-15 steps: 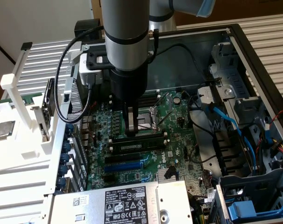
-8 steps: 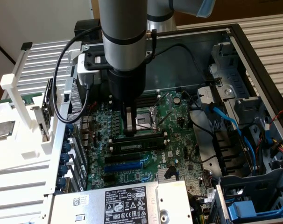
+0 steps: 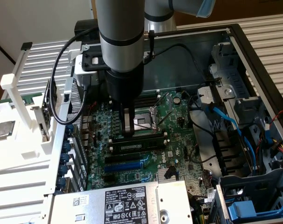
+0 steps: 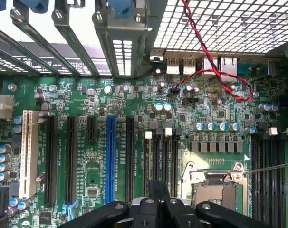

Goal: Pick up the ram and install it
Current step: 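Press down the ram until it locks into place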

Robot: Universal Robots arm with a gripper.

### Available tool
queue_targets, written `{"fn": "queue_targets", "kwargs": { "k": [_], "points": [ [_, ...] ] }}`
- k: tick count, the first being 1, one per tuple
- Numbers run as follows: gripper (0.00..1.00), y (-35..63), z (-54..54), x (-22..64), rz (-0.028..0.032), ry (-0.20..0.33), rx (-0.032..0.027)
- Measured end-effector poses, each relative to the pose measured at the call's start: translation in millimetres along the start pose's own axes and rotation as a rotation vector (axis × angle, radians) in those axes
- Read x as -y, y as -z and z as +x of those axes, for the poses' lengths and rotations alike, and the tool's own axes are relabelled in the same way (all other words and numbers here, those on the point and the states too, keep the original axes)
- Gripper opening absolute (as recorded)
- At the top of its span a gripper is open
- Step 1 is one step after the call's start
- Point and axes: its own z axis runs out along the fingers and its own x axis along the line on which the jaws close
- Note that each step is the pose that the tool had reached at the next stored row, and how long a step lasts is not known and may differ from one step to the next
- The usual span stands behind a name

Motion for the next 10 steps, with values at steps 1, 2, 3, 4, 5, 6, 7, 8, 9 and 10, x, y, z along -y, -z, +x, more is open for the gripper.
{"fn": "queue_targets", "kwargs": {
  "k": [1, 2, 3, 4, 5, 6, 7, 8, 9, 10],
  "points": [
    [0.1, -0.2, 0.2, -0.9, 0.0, 0.0, 0.0001],
    [0.1, -0.7, 0.3, -1.7, 0.0, 0.0, 0.0001],
    [0.1, -1.4, 0.5, -2.1, -0.0001, 0.0, -0.0001],
    [0.1, -2.6, 0.5, -2.3, -0.0001, 0.0, -0.0001],
    [0.1, -3.3, 0.6, -2.3, -0.0001, 0.0, -0.0001],
    [0.1, -4.1, 0.7, -2.3, -0.0001, 0.0, 0.0],
    [0.1, -5.7, 0.8, -2.4, -0.0001, 0.0, 0.0],
    [0.1, -7.1, 0.9, -2.5, 0.0, 0.0, 0.0],
    [0.1, -8.1, 1.0, -2.6, -0.0001, 0.0, -0.0001],
    [0.1, -9.1, 1.1, -2.6, -0.0001, 0.0, 0.0]
  ]
}}
